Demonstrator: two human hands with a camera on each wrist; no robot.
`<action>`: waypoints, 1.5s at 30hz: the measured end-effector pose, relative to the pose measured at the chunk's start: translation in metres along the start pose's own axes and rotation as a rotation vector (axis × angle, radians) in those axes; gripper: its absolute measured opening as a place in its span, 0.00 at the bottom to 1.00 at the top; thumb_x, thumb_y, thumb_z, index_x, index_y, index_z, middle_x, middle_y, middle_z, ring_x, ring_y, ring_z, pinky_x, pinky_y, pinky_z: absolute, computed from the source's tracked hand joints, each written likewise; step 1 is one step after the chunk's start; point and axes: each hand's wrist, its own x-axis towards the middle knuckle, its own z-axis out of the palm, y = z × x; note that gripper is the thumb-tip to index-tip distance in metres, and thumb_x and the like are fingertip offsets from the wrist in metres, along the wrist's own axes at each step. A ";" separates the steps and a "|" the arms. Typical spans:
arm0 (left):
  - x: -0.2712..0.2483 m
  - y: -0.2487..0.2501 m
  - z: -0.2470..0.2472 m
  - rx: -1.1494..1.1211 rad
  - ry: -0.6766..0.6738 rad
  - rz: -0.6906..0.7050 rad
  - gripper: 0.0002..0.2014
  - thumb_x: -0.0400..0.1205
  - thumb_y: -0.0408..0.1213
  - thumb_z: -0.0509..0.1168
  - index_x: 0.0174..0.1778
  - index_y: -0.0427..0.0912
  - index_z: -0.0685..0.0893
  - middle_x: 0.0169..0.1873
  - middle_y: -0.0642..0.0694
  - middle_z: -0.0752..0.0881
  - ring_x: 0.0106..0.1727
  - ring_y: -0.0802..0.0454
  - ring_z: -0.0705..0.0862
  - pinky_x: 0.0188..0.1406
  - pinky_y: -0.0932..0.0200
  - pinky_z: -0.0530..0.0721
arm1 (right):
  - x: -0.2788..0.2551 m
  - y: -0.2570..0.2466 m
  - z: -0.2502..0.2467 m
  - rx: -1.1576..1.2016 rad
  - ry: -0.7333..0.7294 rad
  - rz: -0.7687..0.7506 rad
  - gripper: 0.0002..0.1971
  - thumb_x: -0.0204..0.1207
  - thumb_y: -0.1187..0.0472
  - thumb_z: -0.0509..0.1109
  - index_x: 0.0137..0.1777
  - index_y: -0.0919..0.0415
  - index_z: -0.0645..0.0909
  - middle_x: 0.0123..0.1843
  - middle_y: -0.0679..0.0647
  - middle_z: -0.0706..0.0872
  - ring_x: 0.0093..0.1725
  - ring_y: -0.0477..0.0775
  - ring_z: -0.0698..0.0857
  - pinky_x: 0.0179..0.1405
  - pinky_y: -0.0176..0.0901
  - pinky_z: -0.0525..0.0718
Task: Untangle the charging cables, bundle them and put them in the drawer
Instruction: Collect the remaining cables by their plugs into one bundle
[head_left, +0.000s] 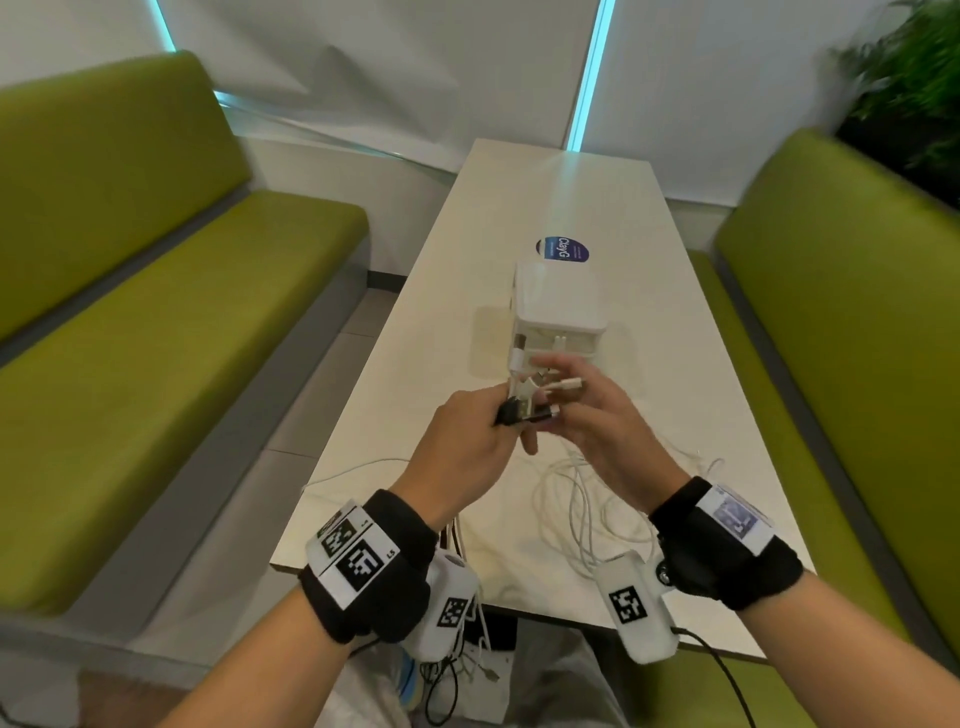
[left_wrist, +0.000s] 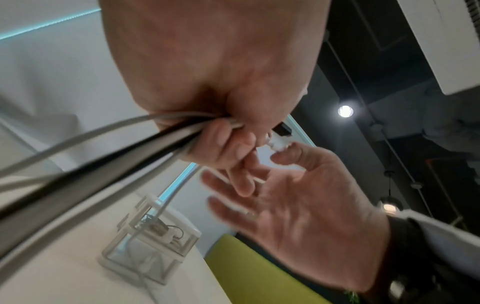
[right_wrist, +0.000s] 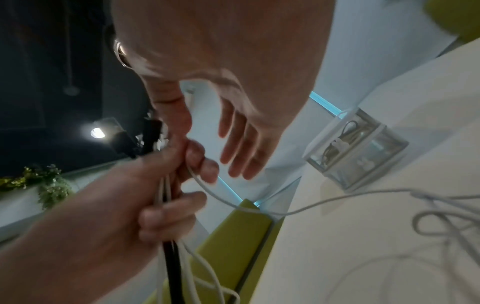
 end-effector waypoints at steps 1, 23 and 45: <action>0.000 -0.001 0.000 -0.064 0.015 -0.025 0.12 0.83 0.30 0.62 0.40 0.49 0.87 0.30 0.55 0.86 0.24 0.60 0.76 0.30 0.61 0.72 | -0.001 0.002 0.004 -0.055 -0.083 0.025 0.18 0.69 0.72 0.63 0.56 0.55 0.83 0.45 0.59 0.84 0.44 0.51 0.84 0.47 0.41 0.83; 0.003 -0.003 -0.022 -0.374 0.349 -0.037 0.14 0.82 0.40 0.69 0.28 0.49 0.82 0.27 0.58 0.86 0.35 0.48 0.83 0.32 0.69 0.75 | 0.004 0.046 -0.050 -1.099 -0.120 0.202 0.26 0.81 0.38 0.61 0.30 0.57 0.83 0.25 0.48 0.82 0.25 0.42 0.77 0.29 0.35 0.69; 0.010 -0.024 -0.034 0.021 0.522 -0.197 0.12 0.83 0.25 0.58 0.41 0.43 0.83 0.46 0.51 0.86 0.47 0.51 0.82 0.37 0.63 0.75 | -0.005 0.024 -0.055 -0.641 -0.058 0.203 0.24 0.84 0.45 0.61 0.29 0.59 0.71 0.23 0.45 0.66 0.22 0.47 0.63 0.23 0.38 0.62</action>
